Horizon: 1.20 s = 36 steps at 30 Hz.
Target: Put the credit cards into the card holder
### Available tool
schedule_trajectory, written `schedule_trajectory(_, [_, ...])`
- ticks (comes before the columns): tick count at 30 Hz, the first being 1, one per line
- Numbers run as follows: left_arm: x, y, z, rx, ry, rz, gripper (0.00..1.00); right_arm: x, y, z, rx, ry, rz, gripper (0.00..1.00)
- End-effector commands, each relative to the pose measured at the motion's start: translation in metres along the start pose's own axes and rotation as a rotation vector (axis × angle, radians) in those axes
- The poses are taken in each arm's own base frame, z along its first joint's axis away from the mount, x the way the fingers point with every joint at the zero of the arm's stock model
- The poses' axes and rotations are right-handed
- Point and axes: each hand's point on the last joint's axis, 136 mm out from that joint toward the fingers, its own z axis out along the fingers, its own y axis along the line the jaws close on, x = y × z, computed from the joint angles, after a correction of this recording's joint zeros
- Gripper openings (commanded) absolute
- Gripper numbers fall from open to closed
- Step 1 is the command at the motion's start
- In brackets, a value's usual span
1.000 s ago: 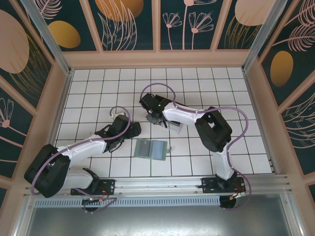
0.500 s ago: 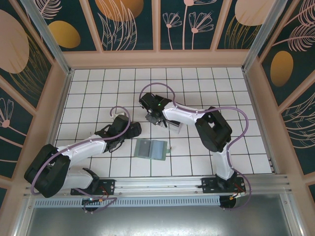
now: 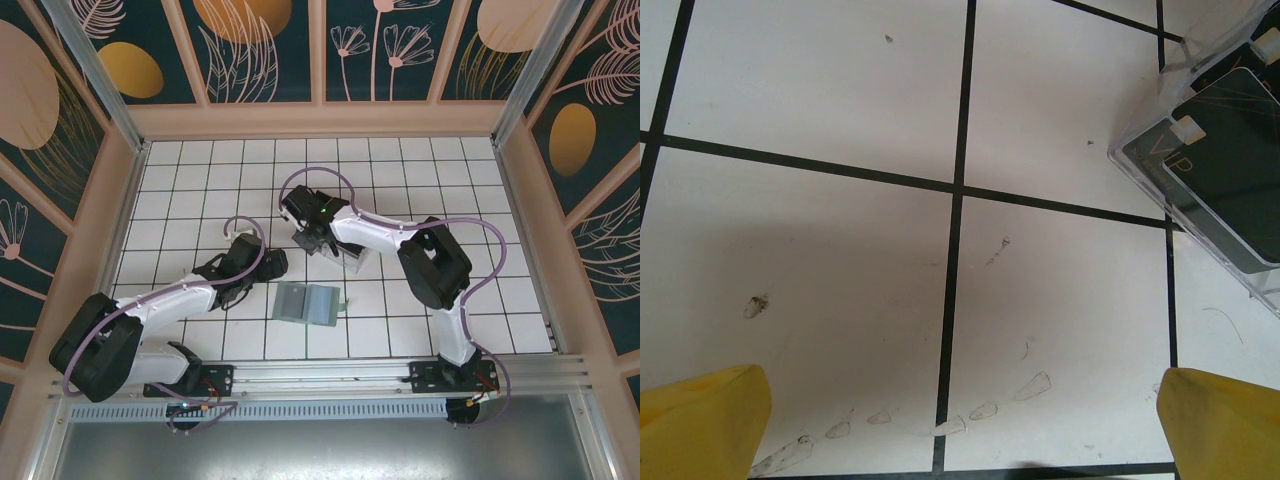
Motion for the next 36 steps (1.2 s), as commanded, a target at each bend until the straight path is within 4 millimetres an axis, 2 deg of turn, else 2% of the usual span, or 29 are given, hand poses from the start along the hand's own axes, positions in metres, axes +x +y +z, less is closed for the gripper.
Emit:
schedule_trajectory(1, [-0.004,-0.004,-0.003,0.020,-0.006,0.009,0.99,0.006,0.010,0.002,-0.078,0.019,-0.043,0.00])
schedule_trajectory(9, [-0.005,-0.003,-0.006,0.014,-0.007,0.021,0.99,-0.005,0.000,-0.006,-0.055,-0.007,-0.049,0.00])
schedule_trajectory(15, [-0.007,-0.004,-0.006,0.010,-0.007,0.024,0.99,-0.025,-0.009,-0.031,-0.037,-0.072,-0.032,0.00])
schedule_trajectory(21, [-0.009,-0.005,-0.006,0.007,-0.008,0.025,0.99,-0.031,-0.012,-0.049,-0.036,-0.110,-0.003,0.00])
schedule_trajectory(25, [-0.009,-0.005,-0.007,0.007,-0.010,0.028,0.99,-0.038,-0.011,-0.067,-0.061,-0.159,0.036,0.00])
schedule_trajectory(32, [-0.006,-0.004,-0.013,0.015,0.002,0.045,0.99,-0.054,0.002,-0.119,-0.152,-0.299,0.175,0.00])
schedule_trajectory(36, [0.000,0.001,-0.019,0.019,0.013,0.058,0.99,-0.048,0.014,-0.141,-0.208,-0.365,0.292,0.00])
